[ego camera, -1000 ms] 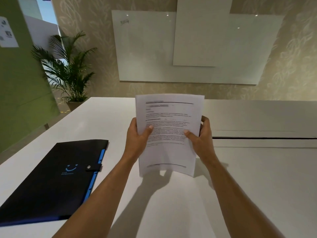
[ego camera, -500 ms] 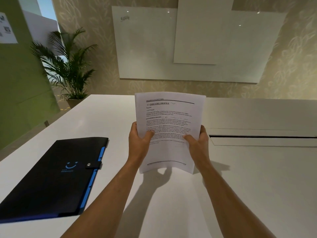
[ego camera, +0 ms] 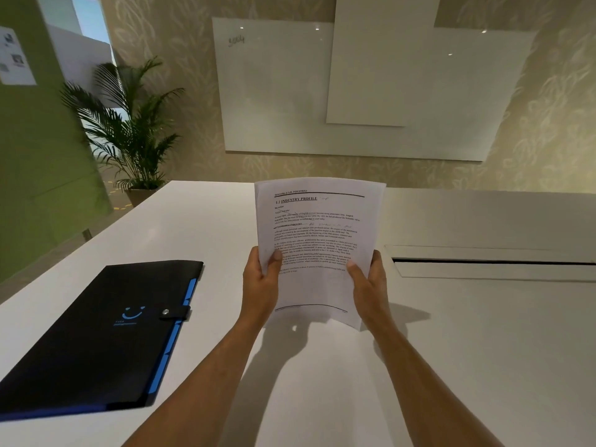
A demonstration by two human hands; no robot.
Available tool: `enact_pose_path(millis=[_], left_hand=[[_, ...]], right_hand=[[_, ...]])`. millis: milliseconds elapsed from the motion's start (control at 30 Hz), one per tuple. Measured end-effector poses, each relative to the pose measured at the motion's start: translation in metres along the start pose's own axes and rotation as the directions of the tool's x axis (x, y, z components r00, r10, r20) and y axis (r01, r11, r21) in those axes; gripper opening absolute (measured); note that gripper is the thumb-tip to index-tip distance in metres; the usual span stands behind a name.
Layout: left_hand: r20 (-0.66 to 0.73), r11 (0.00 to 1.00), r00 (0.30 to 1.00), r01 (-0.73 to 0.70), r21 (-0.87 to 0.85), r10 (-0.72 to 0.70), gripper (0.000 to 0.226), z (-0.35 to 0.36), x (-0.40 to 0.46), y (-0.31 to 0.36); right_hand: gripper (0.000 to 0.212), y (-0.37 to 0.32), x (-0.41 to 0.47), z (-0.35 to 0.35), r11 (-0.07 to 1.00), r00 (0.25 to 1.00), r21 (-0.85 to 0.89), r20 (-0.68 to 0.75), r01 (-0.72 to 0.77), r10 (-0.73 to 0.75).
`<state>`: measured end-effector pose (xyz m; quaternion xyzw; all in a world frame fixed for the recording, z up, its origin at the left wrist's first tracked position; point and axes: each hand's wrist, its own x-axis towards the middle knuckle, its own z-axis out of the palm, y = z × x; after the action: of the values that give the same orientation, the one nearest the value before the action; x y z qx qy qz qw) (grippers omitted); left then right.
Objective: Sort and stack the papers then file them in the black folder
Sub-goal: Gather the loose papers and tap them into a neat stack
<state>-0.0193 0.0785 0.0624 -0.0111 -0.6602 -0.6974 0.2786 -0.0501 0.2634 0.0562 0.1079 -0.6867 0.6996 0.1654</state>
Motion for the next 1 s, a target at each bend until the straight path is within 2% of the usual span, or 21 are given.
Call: enact_pose_path(millis=[233, 333, 433, 567, 667, 800, 1000], left_hand=[[-0.001, 0.993, 0.999, 0.051, 0.106, -0.052, 0.008, 0.000, 0.009, 0.002], [0.013, 0.955, 0.982, 0.183, 0.234, -0.191, 0.003, -0.002, 0.018, -0.005], [0.022, 0.890, 0.946, 0.298, 0.346, -0.325, 0.013, -0.004, 0.020, -0.020], [0.044, 0.823, 0.896, 0.386, 0.416, -0.443, 0.018, -0.005, 0.012, -0.037], [0.025, 0.775, 0.875, 0.414, 0.478, -0.483, 0.023, -0.004, 0.005, -0.043], [-0.006, 0.682, 0.883, 0.367, 0.632, -0.469, 0.028, 0.001, -0.004, -0.047], [-0.014, 0.584, 0.902, 0.292, 0.758, -0.432, 0.028, 0.009, -0.010, -0.051]], right_hand=[[0.023, -0.002, 0.010, -0.003, 0.990, 0.998, -0.144, -0.058, -0.003, -0.006], [0.027, -0.003, 0.018, -0.009, 0.970, 0.982, -0.150, -0.040, -0.190, 0.186], [0.031, 0.004, 0.018, -0.013, 0.912, 0.921, -0.140, 0.011, -0.385, 0.390], [0.029, 0.021, 0.010, -0.017, 0.844, 0.875, -0.251, -0.019, -0.473, 0.485], [0.029, 0.032, 0.006, -0.019, 0.792, 0.874, -0.398, -0.052, -0.462, 0.484], [0.028, 0.042, 0.000, -0.018, 0.718, 0.901, -0.588, -0.045, -0.374, 0.432], [0.029, 0.049, -0.012, -0.015, 0.600, 0.930, -0.747, -0.067, -0.286, 0.361]])
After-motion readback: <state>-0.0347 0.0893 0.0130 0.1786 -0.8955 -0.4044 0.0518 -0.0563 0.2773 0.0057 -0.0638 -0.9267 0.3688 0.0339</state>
